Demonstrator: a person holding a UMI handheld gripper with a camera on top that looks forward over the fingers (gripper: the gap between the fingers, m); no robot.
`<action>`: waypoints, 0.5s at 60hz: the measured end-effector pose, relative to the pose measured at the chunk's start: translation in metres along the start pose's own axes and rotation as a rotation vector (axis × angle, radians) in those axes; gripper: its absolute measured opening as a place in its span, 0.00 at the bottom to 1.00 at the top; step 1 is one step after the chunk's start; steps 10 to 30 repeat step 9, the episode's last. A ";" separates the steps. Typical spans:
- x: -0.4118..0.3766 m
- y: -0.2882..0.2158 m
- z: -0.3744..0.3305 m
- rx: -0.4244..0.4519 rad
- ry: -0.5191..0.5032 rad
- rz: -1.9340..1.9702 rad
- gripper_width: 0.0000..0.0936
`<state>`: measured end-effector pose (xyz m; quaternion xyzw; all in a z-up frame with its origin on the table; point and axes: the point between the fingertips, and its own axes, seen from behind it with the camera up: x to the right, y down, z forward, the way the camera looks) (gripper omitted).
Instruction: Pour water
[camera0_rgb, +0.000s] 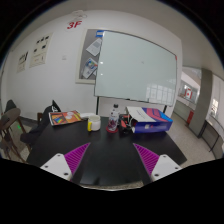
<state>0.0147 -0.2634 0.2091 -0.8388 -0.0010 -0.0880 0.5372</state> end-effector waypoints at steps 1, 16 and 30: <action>0.000 -0.001 -0.001 0.002 -0.003 0.000 0.90; -0.002 -0.006 -0.005 0.010 -0.016 0.012 0.90; -0.002 -0.006 -0.005 0.010 -0.016 0.012 0.90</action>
